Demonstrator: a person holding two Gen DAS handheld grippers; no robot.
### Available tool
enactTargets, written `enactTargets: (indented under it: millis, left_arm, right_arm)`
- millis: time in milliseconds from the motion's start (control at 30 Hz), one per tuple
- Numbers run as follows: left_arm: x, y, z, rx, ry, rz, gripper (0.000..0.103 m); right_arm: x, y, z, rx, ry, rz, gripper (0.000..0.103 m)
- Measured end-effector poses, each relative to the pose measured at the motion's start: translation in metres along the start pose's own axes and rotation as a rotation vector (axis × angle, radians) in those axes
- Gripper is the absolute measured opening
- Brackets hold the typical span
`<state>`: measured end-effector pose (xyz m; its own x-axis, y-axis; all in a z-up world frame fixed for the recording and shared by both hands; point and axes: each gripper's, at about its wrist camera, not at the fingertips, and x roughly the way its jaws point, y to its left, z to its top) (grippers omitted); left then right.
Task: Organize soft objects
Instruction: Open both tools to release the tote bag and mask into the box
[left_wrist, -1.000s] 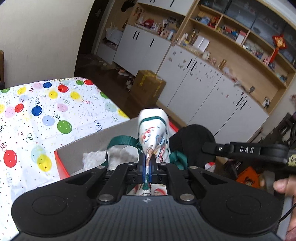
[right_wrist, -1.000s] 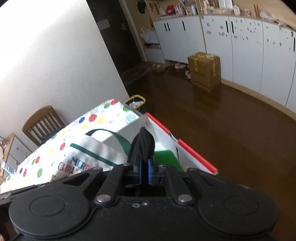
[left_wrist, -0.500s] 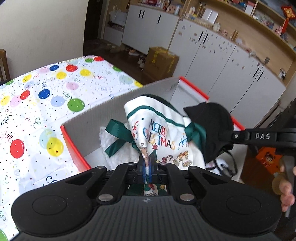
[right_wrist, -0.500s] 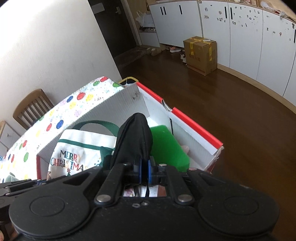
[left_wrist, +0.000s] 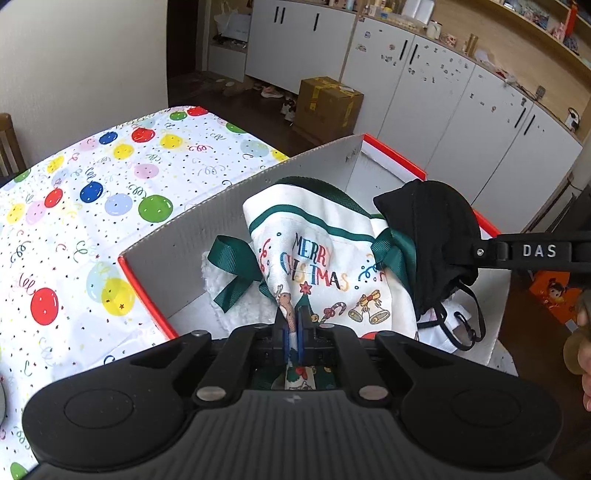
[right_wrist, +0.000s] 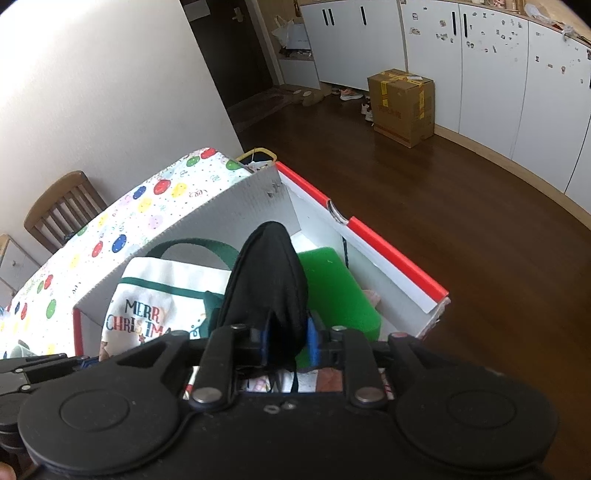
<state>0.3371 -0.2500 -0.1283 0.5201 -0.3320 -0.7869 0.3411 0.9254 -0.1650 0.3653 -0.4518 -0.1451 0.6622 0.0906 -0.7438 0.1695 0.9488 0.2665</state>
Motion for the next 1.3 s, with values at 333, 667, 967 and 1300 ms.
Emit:
enactTargets:
  millis: [333, 667, 967, 1300]
  left_arm:
    - [-0.017, -0.002, 0.002, 0.005, -0.021, -0.008, 0.005]
    - [-0.034, -0.001, -0.001, 0.016, -0.043, -0.030, 0.069]
    - [-0.061, -0.001, -0.007, 0.046, -0.123, -0.064, 0.081]
    - [-0.114, -0.002, -0.023, 0.082, -0.223, -0.081, 0.081]
  right_arm:
    - [-0.023, 0.007, -0.001, -0.065, -0.020, 0.003, 0.041]
    - [-0.049, 0.014, -0.008, -0.116, -0.050, 0.016, 0.054]
    - [-0.078, 0.022, -0.021, -0.133, -0.091, 0.067, 0.061]
    - [-0.121, 0.039, -0.046, -0.170, -0.175, 0.144, 0.071]
